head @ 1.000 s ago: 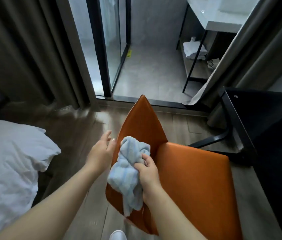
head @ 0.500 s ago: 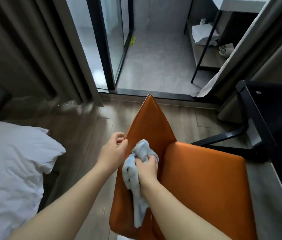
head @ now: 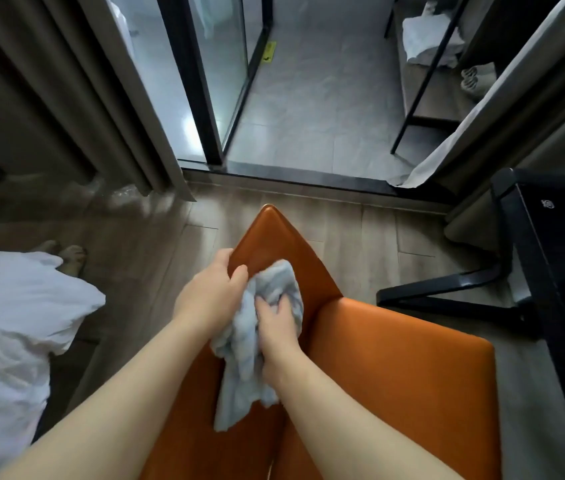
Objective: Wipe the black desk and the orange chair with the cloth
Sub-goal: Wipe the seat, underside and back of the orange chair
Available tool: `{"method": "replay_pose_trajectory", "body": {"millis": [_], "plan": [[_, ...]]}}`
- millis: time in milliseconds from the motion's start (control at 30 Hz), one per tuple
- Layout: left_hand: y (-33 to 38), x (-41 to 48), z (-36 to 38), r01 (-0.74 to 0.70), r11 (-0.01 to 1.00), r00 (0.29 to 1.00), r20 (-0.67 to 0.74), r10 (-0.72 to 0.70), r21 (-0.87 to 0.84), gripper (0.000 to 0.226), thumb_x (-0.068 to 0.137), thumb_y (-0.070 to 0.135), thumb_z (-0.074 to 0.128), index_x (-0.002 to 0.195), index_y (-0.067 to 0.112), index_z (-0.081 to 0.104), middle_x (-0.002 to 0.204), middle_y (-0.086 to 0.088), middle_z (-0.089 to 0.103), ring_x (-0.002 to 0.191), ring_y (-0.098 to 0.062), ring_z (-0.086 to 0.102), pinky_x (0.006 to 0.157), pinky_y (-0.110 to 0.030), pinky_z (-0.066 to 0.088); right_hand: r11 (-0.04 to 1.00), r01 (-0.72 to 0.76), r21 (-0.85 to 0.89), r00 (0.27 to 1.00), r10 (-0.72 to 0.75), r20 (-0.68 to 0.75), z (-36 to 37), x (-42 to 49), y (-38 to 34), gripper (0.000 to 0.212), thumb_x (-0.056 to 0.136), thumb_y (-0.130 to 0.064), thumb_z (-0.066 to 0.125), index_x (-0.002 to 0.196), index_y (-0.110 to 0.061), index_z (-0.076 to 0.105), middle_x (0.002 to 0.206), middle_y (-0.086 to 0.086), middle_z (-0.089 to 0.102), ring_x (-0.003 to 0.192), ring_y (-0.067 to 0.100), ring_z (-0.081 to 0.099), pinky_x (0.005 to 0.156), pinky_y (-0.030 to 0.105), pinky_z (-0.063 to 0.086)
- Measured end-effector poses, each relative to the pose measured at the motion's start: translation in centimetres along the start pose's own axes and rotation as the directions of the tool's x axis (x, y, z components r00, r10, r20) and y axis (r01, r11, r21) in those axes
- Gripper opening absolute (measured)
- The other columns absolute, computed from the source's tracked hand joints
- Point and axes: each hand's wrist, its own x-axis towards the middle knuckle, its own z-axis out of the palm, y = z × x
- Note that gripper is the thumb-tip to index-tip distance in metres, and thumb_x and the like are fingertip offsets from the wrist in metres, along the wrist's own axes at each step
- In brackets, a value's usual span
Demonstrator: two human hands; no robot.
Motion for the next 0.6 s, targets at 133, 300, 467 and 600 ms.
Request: {"method": "replay_pose_trajectory", "body": {"millis": [133,300,467,600], "plan": [[0.1,1.0,-0.6,0.039,0.994,0.995,0.096,-0.030,-0.099,0.043,0.093,0.055,0.031,0.114,0.023,0.049,0.106,-0.008,0.064,0.095,-0.027,0.059,0.082,-0.038,0.047,0.897,0.440,-0.049,0.897,-0.442,-0.034,0.8,2.8,-5.7,0.047,0.086,-0.045,0.049,0.132,-0.043,0.037,0.135,0.000,0.034,0.121,0.020,0.041,0.103,0.039,0.037],[-0.1,0.6,-0.2,-0.031,0.998,0.999,-0.016,0.030,-0.057,0.053,0.084,0.065,0.040,0.118,0.027,0.052,0.105,-0.004,0.066,0.102,-0.028,0.060,0.078,-0.033,0.045,0.975,0.097,-0.200,0.986,-0.122,-0.115,-1.3,5.1,0.5,0.053,0.097,-0.028,0.045,0.144,-0.013,0.026,0.148,0.015,0.031,0.134,0.029,0.031,0.113,0.039,0.025],[-0.4,0.9,-0.1,-0.047,0.991,0.998,-0.036,0.043,-0.129,0.037,0.092,0.054,0.038,0.111,0.028,0.056,0.102,-0.007,0.067,0.098,-0.029,0.060,0.086,-0.042,0.049,0.981,0.157,-0.112,0.978,-0.170,-0.119,-0.2,4.2,-0.7,0.054,0.092,-0.032,0.052,0.139,-0.016,0.032,0.140,0.012,0.037,0.129,0.028,0.038,0.108,0.042,0.033],[-0.8,1.3,0.0,0.037,0.921,0.999,-0.004,-0.042,-0.389,0.031,0.096,0.048,0.036,0.085,0.034,0.061,0.085,0.005,0.065,0.089,-0.018,0.060,0.079,-0.037,0.048,0.852,0.492,-0.179,0.861,-0.507,-0.046,0.7,4.5,-6.5,0.049,0.076,-0.060,0.045,0.124,-0.055,0.034,0.142,-0.003,0.030,0.124,0.019,0.033,0.103,0.038,0.029]]}}
